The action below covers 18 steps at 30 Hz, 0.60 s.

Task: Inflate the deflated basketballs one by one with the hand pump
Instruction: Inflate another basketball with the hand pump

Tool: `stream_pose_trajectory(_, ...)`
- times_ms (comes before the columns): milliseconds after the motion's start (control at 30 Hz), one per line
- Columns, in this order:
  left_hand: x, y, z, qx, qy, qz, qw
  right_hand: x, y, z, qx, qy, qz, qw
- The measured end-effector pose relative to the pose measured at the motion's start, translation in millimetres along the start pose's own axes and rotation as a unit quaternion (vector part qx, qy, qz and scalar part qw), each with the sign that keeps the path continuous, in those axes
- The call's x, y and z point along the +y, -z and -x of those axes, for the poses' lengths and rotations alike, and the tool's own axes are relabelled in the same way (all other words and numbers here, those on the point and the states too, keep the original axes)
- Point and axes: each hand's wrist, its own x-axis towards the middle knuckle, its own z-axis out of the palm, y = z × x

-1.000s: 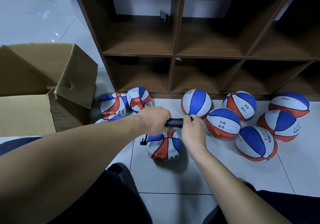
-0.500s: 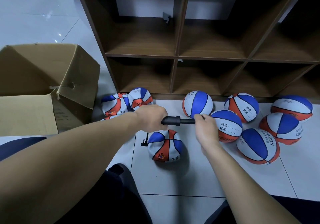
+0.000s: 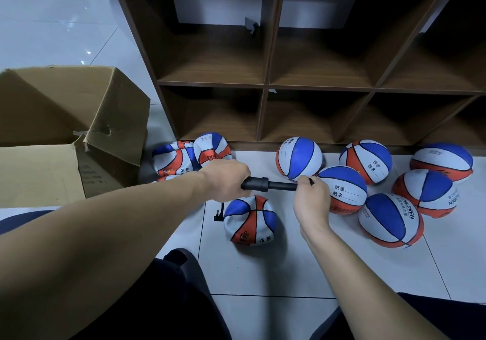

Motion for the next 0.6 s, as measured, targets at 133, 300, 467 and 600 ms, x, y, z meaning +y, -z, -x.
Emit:
stream_pose_trajectory(133,9,-1,0,0.002,-0.016,0.003,1.0,-1,-8,8,-0.026,0.009,0.019,0.999)
stream_pose_trajectory(300,16,-1,0,0.004,-0.024,-0.006,1.0,-2,-15,19,-0.064,0.049,0.074,0.994)
stream_pose_trajectory(467,23,-3,0,0.006,-0.025,-0.011,1.0,2,-18,21,-0.08,0.056,0.086,0.991)
stream_pose_trajectory(600,19,1,0,-0.008,-0.031,-0.004,0.999,-1,-15,16,-0.106,0.062,0.082,0.989)
